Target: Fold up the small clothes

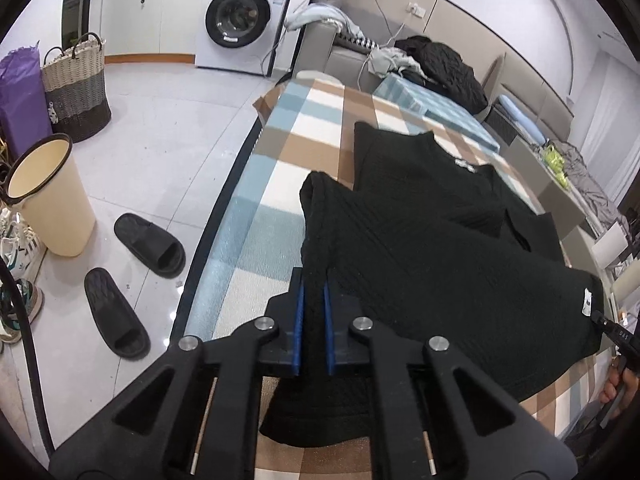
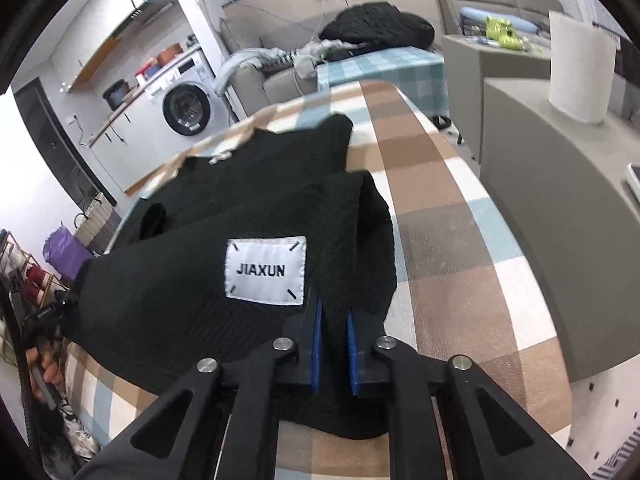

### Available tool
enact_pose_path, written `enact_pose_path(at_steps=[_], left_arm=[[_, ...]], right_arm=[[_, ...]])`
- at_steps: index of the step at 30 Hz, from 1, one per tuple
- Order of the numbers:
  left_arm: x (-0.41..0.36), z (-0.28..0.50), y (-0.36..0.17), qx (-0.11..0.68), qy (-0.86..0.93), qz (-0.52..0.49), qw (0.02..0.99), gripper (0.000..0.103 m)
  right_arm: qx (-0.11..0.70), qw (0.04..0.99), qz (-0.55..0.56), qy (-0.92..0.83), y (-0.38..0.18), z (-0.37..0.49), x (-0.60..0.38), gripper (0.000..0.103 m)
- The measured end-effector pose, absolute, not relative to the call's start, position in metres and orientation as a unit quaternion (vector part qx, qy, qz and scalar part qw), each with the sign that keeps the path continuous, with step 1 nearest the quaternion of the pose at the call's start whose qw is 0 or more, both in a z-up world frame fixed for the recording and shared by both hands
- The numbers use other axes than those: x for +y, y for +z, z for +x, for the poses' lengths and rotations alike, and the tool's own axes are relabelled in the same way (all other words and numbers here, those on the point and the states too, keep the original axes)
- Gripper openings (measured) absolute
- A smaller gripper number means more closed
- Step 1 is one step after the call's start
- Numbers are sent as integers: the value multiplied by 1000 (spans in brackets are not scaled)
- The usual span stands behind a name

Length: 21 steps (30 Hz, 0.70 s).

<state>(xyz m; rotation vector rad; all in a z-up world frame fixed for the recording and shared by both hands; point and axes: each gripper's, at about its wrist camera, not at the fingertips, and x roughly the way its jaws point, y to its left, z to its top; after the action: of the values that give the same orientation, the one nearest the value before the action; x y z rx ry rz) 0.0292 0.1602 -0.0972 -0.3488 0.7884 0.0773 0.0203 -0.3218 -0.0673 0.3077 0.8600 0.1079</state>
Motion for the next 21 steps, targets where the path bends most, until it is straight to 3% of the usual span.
enact_pose_path(at_steps=[10, 17, 21], left_arm=[[166, 58, -69, 345, 36, -176, 921, 4], [175, 107, -78, 365, 51, -185, 911, 4], [173, 115, -95, 396, 50, -196, 896, 6]], right_arm=[[350, 915, 194, 38, -35, 59, -326, 6], [391, 898, 202, 10, -56, 102, -326, 6], [426, 878, 217, 6, -71, 100, -332, 17]])
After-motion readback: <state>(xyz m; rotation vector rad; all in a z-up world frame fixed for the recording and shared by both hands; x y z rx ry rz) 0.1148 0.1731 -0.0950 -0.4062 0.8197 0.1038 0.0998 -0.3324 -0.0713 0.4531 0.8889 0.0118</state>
